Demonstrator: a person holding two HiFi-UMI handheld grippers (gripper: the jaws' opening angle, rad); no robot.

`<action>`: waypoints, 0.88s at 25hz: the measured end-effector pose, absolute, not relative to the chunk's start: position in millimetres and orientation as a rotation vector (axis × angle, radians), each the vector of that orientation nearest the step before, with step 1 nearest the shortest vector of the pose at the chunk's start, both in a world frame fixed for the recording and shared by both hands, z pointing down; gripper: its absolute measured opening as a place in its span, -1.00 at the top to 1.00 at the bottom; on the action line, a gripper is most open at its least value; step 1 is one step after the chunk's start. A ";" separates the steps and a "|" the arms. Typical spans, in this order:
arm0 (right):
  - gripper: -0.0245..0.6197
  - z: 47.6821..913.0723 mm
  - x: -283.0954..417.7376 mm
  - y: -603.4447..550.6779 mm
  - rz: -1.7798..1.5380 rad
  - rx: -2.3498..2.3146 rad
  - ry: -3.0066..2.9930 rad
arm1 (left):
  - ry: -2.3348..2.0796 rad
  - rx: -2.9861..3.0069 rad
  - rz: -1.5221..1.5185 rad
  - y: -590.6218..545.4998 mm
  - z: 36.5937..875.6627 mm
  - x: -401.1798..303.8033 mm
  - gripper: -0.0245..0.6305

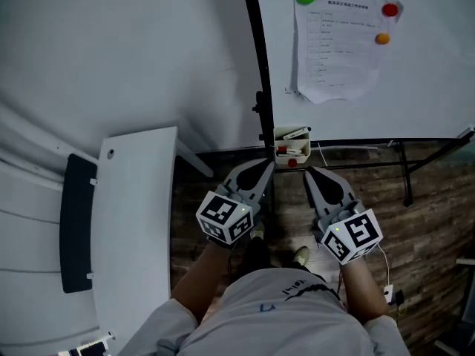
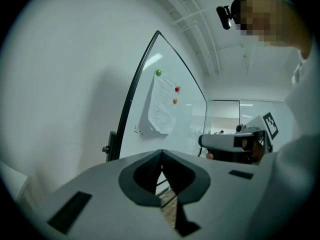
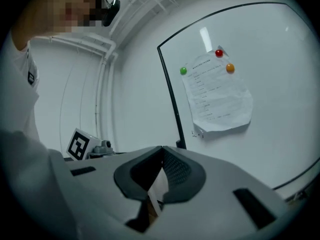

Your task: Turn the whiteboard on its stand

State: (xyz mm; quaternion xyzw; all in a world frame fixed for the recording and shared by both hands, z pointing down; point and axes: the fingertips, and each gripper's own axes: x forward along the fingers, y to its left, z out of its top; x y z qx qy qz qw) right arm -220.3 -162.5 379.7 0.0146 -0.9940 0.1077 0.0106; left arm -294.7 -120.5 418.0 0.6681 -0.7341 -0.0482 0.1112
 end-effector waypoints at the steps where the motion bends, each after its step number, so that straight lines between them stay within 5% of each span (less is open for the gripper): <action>1: 0.89 378.5 -230.4 -167.3 0.342 0.079 -3.102 | -2.146 1.983 -0.126 -124.8 419.6 -305.8 0.89; 18: 0.88 399.3 -356.7 -174.0 0.348 0.337 -3.050 | -1.955 2.209 -0.025 -167.2 476.3 -418.7 0.88; 22: 0.89 405.3 -370.8 -171.8 0.341 0.338 -3.032 | -1.959 2.202 0.000 -174.9 493.2 -434.2 0.62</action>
